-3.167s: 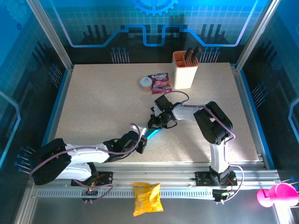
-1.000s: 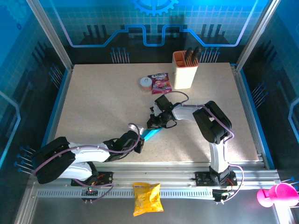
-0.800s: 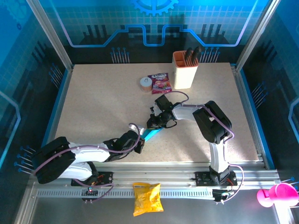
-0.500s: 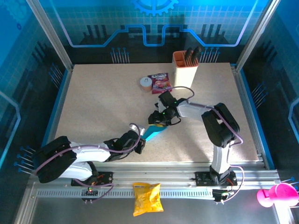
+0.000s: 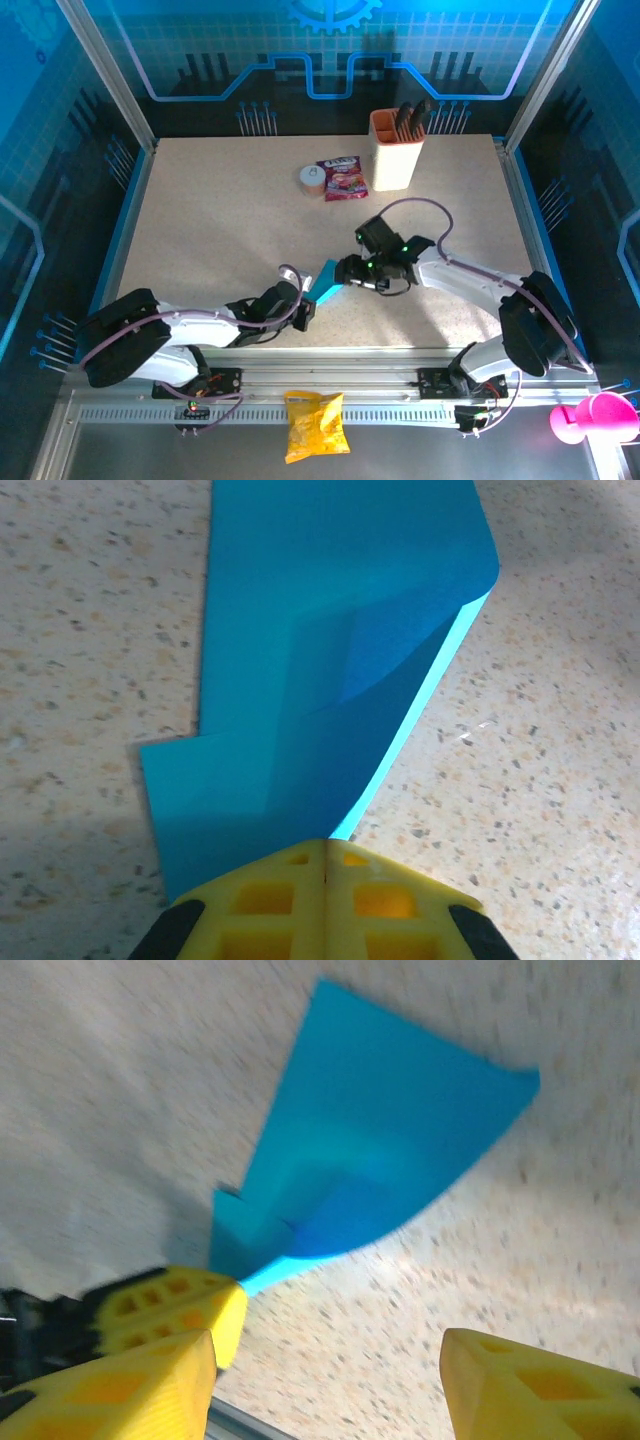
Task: Fold a paper plane with a square sheet of paper (pick it up from the middle)
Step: Fold the wing for the fifth time at the center of the table.
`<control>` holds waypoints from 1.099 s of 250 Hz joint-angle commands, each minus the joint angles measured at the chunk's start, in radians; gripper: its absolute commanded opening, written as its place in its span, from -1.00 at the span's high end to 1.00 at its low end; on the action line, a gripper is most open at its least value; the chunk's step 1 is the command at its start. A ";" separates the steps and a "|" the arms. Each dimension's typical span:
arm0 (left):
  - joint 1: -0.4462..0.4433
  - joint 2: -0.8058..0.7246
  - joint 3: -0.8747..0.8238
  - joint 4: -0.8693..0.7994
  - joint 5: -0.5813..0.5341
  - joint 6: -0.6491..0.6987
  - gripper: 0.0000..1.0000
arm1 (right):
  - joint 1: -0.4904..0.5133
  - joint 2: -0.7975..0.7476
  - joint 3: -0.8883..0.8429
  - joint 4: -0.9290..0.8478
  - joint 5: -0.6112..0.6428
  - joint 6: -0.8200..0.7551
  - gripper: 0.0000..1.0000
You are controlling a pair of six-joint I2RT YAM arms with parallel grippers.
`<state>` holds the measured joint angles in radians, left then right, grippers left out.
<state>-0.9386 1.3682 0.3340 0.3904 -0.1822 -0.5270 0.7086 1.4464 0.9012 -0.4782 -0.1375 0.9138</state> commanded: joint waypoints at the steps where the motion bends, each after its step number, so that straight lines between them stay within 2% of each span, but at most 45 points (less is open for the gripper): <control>1: -0.026 0.009 0.003 0.028 -0.029 -0.046 1.00 | 0.037 -0.006 -0.040 -0.010 0.086 0.127 -0.24; 159: -0.075 0.043 0.011 0.053 -0.048 -0.064 1.00 | 0.058 0.108 0.023 0.063 0.051 0.159 -0.16; 275: -0.077 0.030 0.020 0.039 -0.049 -0.044 1.00 | 0.061 0.152 0.011 0.087 0.020 0.162 0.15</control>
<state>-1.0111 1.4017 0.3340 0.4252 -0.2165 -0.5777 0.7528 1.5864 0.9127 -0.3920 -0.0986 1.0630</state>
